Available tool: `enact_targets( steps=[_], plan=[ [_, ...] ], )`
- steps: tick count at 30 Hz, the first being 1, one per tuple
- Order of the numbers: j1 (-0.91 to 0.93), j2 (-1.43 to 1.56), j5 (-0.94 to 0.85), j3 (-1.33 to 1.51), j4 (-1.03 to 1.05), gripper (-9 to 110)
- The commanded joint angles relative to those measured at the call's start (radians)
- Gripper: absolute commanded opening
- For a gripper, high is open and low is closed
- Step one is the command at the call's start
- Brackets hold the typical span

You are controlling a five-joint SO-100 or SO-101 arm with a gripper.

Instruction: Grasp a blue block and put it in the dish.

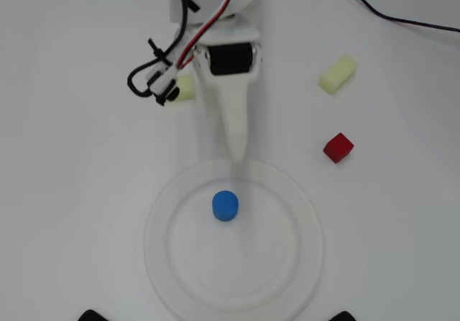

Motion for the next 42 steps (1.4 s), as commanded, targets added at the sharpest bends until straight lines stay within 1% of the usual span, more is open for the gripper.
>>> enact_targets(
  steps=[1,6,8,11,14,18,22,24,29,35,39,42],
  plan=[
    [-0.014,0.321,-0.005,0.235,0.015,40],
    [-0.023,0.871,0.015,0.699,0.025,40],
    [-0.023,1.091,0.017,0.851,0.077,39],
    [-0.012,1.347,0.014,1.008,0.181,38],
    [-0.003,1.513,0.023,1.120,0.270,37],
    [-0.005,1.519,0.101,1.175,0.337,36],
    [-0.012,1.519,0.176,1.220,0.394,20],
    [-0.012,1.519,0.164,1.230,0.405,1],
    [-0.025,1.519,0.117,1.259,0.419,0],
    [-0.040,1.519,0.201,1.316,0.411,0],
    [-0.038,1.519,0.178,1.391,0.385,0],
    [-0.037,1.519,0.193,1.413,0.374,0]
  ],
)
